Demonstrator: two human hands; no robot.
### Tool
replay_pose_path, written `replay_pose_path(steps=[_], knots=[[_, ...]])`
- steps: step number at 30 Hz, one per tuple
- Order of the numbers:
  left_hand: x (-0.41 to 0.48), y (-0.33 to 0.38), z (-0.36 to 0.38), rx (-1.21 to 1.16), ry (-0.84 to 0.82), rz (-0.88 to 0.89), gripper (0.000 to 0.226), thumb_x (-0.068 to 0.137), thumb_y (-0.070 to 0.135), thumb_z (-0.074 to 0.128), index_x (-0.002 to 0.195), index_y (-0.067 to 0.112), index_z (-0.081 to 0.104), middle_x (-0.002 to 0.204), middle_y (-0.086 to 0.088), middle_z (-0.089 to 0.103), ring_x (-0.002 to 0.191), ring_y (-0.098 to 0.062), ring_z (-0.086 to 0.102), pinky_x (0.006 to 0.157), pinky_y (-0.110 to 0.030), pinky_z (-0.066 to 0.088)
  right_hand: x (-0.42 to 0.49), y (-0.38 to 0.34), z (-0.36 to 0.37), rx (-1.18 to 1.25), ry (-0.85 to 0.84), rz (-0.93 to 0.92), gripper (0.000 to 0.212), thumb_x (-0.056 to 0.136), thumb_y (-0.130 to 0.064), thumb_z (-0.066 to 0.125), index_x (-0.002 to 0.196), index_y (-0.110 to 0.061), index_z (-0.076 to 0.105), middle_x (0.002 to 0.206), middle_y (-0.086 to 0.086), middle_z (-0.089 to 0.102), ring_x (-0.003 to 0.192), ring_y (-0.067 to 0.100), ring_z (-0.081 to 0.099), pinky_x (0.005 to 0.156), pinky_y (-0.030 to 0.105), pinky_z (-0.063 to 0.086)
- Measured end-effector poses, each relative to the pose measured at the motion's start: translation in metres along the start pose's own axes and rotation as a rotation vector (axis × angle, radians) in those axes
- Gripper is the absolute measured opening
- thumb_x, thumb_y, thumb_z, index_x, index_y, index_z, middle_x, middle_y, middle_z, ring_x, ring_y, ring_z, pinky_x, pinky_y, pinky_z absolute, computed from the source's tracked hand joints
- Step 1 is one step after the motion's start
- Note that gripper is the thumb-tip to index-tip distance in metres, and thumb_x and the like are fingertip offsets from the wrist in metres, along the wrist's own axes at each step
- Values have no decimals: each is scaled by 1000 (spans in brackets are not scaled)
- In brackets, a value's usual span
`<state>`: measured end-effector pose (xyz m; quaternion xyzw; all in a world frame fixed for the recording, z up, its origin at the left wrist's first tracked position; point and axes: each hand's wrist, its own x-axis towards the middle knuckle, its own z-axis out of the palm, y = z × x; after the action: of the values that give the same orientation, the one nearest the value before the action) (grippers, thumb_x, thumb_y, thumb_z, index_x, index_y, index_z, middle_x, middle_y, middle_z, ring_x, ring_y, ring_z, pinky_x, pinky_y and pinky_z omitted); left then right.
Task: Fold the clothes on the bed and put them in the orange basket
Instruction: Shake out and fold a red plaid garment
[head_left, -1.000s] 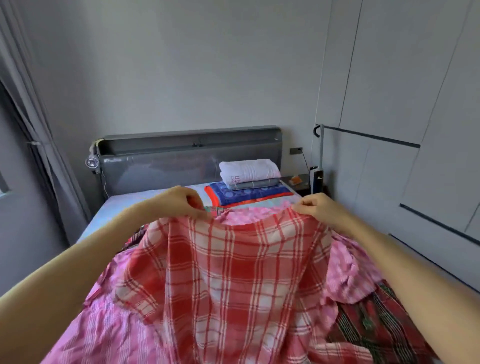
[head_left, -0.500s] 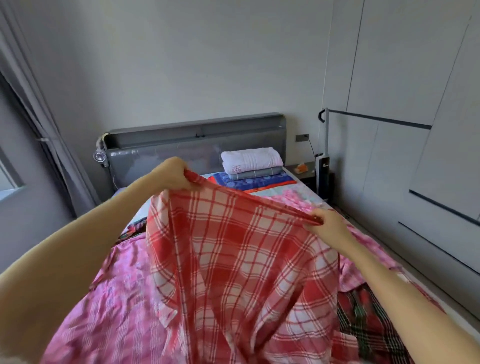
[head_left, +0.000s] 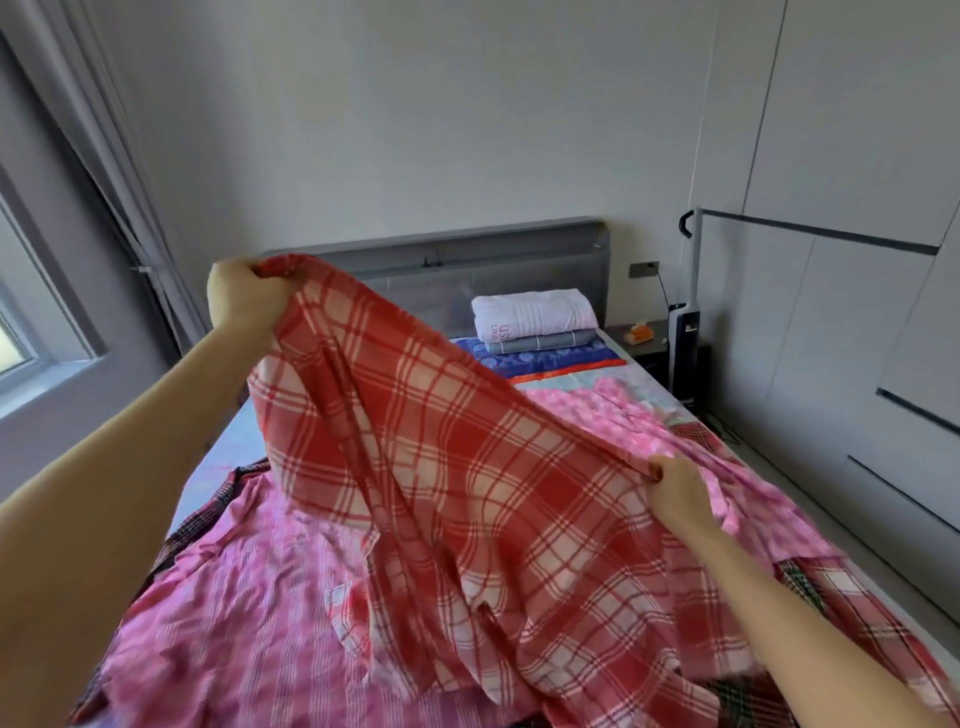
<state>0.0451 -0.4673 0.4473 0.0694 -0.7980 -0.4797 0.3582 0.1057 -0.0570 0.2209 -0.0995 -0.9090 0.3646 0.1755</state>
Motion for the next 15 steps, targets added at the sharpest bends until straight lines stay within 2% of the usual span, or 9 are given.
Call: replay_pose_path(steps=[3, 5, 6, 8, 10, 12, 15], knots=[[20, -15, -5, 129, 82, 16, 23, 75, 29, 64, 81, 8, 72, 75, -9, 62, 77, -18, 60, 66, -36, 49, 11, -5, 3, -14, -46, 17, 37, 82, 10, 49, 56, -16, 42, 59, -2, 44, 67, 21, 43, 50, 29, 25], [31, -31, -6, 253, 113, 11, 33, 82, 33, 59, 82, 2, 71, 76, -21, 66, 76, -30, 65, 67, -41, 51, 33, -13, 3, -43, -53, -8, 29, 86, 3, 49, 63, -13, 56, 68, 4, 57, 75, 26, 53, 58, 32, 32], [35, -39, -7, 290, 127, 2, 36, 84, 34, 56, 80, 1, 69, 78, -25, 66, 77, -36, 65, 66, -42, 51, 47, -17, 3, -99, -39, -26, 19, 88, -3, 50, 78, -10, 65, 82, 11, 65, 84, 30, 58, 64, 32, 37], [44, -58, -7, 329, 133, -43, 37, 87, 35, 52, 82, 2, 69, 79, -26, 65, 78, -40, 64, 66, -41, 50, 76, -28, 2, -242, 17, -65, 27, 90, -11, 49, 112, -10, 64, 107, 18, 66, 101, 35, 59, 79, 36, 44], [52, -79, -7, 364, 91, -90, 34, 89, 32, 51, 78, 4, 67, 75, -23, 62, 78, -40, 63, 66, -40, 48, 96, -43, 2, -302, 55, -77, 34, 91, -8, 44, 121, -9, 59, 113, 21, 63, 106, 38, 58, 86, 40, 45], [61, -103, -3, 434, 5, -99, 30, 90, 30, 51, 73, 7, 63, 72, -20, 61, 75, -37, 62, 66, -37, 47, 117, -52, 15, -277, 54, -31, 31, 92, -9, 44, 120, -5, 58, 113, 22, 62, 106, 39, 57, 86, 40, 44], [66, -138, 2, 530, -130, -102, 39, 93, 36, 46, 75, 7, 65, 69, -17, 60, 70, -35, 61, 65, -34, 47, 144, -35, 37, -202, -141, 30, 43, 86, -31, 58, 124, -11, 57, 114, 18, 62, 108, 37, 56, 91, 44, 44]])
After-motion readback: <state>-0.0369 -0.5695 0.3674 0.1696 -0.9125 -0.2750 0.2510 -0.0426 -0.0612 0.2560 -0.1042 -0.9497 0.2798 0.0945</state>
